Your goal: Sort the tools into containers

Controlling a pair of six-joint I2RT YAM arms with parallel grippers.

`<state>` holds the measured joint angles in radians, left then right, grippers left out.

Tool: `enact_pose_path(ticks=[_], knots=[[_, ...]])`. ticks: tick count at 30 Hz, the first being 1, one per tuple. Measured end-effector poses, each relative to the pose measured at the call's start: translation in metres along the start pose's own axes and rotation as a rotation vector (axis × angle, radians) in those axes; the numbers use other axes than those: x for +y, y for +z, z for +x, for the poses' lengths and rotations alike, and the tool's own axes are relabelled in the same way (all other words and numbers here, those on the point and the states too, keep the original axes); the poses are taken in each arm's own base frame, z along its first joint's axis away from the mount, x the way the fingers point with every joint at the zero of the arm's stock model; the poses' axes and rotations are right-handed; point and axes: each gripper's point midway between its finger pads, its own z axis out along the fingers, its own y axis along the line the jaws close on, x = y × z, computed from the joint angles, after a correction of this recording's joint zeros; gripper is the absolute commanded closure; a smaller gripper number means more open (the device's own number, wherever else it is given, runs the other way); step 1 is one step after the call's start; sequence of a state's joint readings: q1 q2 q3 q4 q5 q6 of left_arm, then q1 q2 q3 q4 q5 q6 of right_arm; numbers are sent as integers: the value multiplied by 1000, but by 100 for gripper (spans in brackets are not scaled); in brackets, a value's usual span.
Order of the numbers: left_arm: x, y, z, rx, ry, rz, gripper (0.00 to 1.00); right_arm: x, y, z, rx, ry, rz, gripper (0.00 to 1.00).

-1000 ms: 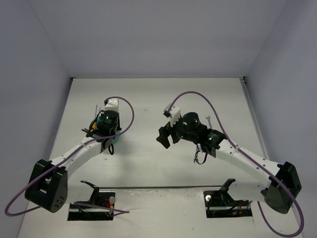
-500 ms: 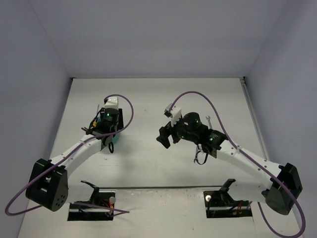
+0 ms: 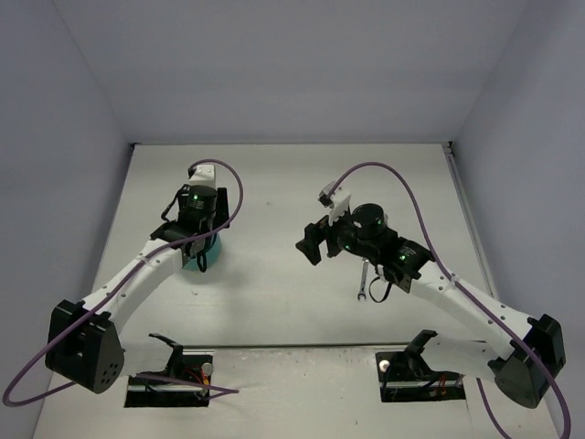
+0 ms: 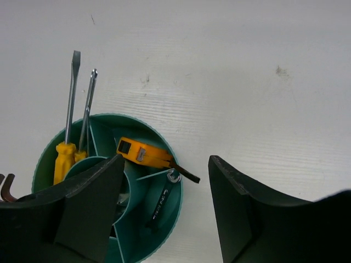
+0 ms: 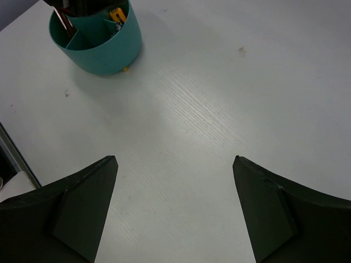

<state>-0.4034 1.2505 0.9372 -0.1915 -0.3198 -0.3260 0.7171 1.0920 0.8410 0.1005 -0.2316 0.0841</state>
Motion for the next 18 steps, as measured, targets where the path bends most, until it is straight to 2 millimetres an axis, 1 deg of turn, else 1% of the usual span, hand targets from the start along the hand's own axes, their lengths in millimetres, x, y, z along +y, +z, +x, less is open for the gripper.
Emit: enact_pose_path(ticks=[3, 6, 9, 15, 18], knots=[[-3, -4, -17, -13, -7, 6, 39, -11, -5, -6, -20, 27, 33, 13], [-8, -5, -34, -24, -12, 14, 39, -22, -11, -9, -31, 53, 74, 9], [-10, -8, -43, -9, -5, 17, 38, -38, -15, -7, -22, 85, 142, 7], [-20, -12, -76, -22, -5, 38, 35, -87, -27, 3, 13, 208, 344, 7], [-20, -15, -83, -9, 8, 34, 34, -121, -38, 13, 32, 297, 459, 6]])
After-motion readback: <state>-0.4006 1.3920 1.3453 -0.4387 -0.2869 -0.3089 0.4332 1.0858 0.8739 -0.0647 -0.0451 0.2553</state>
